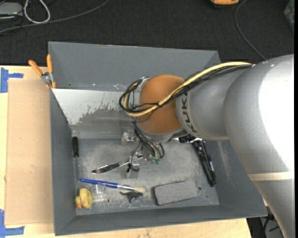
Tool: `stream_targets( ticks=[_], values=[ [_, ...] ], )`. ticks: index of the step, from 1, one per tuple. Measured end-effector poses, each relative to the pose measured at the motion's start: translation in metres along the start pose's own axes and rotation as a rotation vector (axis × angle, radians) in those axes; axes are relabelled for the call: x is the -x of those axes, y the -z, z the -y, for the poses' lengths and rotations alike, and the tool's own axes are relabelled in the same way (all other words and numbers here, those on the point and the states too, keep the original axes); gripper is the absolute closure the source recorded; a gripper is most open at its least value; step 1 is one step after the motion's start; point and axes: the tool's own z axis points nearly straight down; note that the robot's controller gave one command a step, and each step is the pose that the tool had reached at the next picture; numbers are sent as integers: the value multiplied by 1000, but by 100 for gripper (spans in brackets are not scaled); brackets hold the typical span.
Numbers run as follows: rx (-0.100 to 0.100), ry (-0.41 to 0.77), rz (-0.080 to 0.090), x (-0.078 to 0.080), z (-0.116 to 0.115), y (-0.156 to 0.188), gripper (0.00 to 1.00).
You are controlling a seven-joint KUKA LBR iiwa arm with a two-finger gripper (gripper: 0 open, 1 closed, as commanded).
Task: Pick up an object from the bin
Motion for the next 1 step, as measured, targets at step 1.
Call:
stream_targets(
  ticks=[1],
  values=[
    [3, 54, 12, 9, -5, 4, 0]
  ],
)
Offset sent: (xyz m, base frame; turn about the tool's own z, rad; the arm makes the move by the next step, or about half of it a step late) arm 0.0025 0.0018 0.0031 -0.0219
